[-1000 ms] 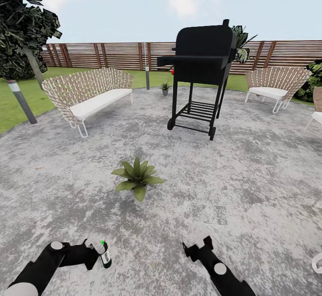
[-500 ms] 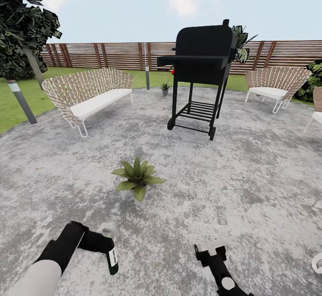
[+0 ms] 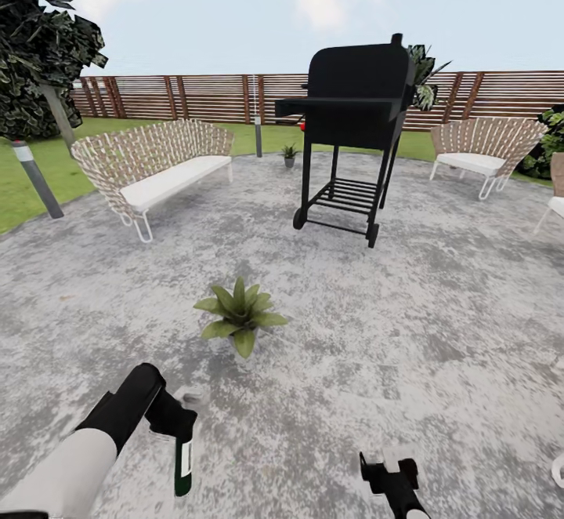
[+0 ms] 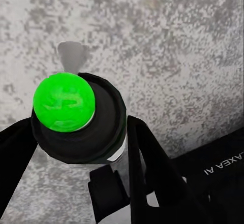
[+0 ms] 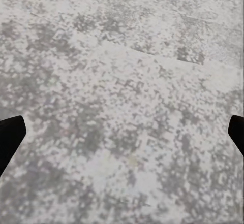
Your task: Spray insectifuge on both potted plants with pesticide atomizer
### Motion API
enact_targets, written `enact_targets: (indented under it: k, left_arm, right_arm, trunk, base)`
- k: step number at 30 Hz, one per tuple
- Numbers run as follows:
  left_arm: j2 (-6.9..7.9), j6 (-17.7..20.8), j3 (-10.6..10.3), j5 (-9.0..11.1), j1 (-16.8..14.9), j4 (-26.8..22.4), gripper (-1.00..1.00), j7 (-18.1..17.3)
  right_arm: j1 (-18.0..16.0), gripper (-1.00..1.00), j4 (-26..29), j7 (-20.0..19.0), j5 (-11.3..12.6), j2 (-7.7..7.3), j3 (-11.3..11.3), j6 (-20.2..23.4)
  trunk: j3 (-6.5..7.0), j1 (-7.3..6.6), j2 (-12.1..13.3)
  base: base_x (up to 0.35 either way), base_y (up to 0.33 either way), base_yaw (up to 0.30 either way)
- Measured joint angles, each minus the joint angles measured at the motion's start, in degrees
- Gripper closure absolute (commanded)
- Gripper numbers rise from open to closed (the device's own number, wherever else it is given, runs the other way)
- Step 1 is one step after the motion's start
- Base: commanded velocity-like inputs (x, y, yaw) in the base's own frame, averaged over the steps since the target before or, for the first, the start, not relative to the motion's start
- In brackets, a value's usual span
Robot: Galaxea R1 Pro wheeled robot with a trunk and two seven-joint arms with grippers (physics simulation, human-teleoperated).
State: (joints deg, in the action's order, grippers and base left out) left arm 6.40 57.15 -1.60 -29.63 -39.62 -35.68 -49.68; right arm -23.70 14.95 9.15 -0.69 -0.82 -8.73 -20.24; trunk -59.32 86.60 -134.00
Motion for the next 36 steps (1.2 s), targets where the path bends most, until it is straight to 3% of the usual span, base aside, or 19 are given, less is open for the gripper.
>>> enact_targets:
  k: [14,16,21,24,31,36]
  left_arm:
    - [-0.53,0.3,-0.5,0.4,-2.8,0.2,1.00,-0.4]
    - [-0.37,0.5,-2.2,0.6,-4.2,0.7,1.00,-1.3]
    - [-0.13,0.9,-10.2,0.6,-7.4,1.1,1.00,-8.7]
    - [-0.11,0.9,-14.1,0.5,-8.9,1.2,1.00,-11.2]
    - [-0.10,0.9,-15.5,0.4,-10.1,1.3,1.00,-11.7]
    - [-0.23,0.9,-18.8,0.3,-10.3,3.0,1.00,-11.7]
  right_arm:
    - [0.0,-1.00,-1.0,0.0,0.4,0.23,0.1,0.1]
    - [0.0,-1.00,-1.0,0.0,0.4,0.25,0.1,0.1]
    - [0.0,-1.00,-1.0,0.0,0.4,0.24,0.1,0.1]
    - [0.0,-1.00,-1.0,0.0,0.4,0.24,0.1,0.1]
    - [0.0,-1.00,-1.0,0.0,0.3,0.07,0.1,0.1]
    - [0.0,-1.00,-1.0,0.0,0.2,-0.16,0.1,0.1]
  trunk:
    - [0.00,-0.01,0.0]
    - [0.00,0.00,0.0]
    - [0.00,0.01,0.0]
    - [0.00,0.02,0.0]
    - [0.00,0.03,0.0]
    - [0.00,0.01,0.0]
  base:
    - [0.330,0.000,0.000]
    - [0.257,0.000,0.000]
    - [0.165,0.000,0.000]
    - [0.026,0.000,0.000]
    - [0.010,0.000,0.000]
    - [0.157,0.000,0.000]
